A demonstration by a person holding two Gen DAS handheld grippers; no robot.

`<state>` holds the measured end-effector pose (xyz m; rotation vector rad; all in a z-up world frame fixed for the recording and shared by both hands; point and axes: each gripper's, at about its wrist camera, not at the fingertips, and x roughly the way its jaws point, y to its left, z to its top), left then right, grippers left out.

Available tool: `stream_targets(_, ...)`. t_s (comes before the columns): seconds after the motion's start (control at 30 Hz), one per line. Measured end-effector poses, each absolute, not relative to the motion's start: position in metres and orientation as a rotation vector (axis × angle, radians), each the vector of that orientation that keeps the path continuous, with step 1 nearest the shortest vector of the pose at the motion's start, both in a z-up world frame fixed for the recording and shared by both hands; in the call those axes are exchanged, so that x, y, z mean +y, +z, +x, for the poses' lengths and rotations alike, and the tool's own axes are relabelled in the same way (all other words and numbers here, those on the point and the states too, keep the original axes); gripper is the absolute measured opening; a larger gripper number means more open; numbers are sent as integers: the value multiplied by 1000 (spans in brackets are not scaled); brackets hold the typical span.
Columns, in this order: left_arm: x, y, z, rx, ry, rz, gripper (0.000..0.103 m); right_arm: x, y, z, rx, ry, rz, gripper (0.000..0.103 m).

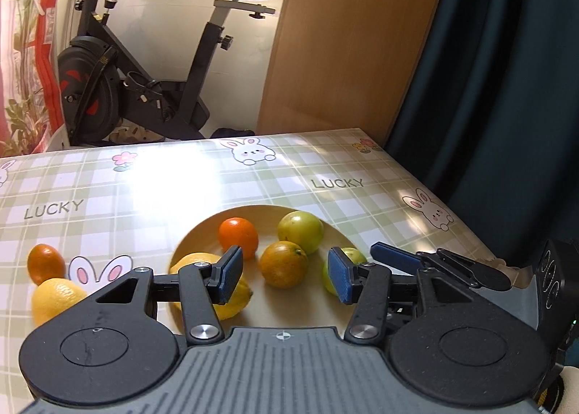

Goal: Organize fruits
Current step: 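Lower the green apple onto the plate and open the left gripper, then withdraw the left gripper from the plate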

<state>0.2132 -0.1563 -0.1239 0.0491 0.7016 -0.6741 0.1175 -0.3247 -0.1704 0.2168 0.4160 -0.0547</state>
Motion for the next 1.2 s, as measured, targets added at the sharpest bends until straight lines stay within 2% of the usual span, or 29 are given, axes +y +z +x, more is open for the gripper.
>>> stream_targets(0.53,-50,-121,192,694,-493,-91,55,-281,-153,97,431,19,197,54)
stream_targets(0.97,-17,-146,162,725,-478,-140,55,-202,-159,85,573,234,140,54)
stream_targets(1.2,-8,-159,150,738,-481,-154,55,-174,-168,85,658,312,96,50)
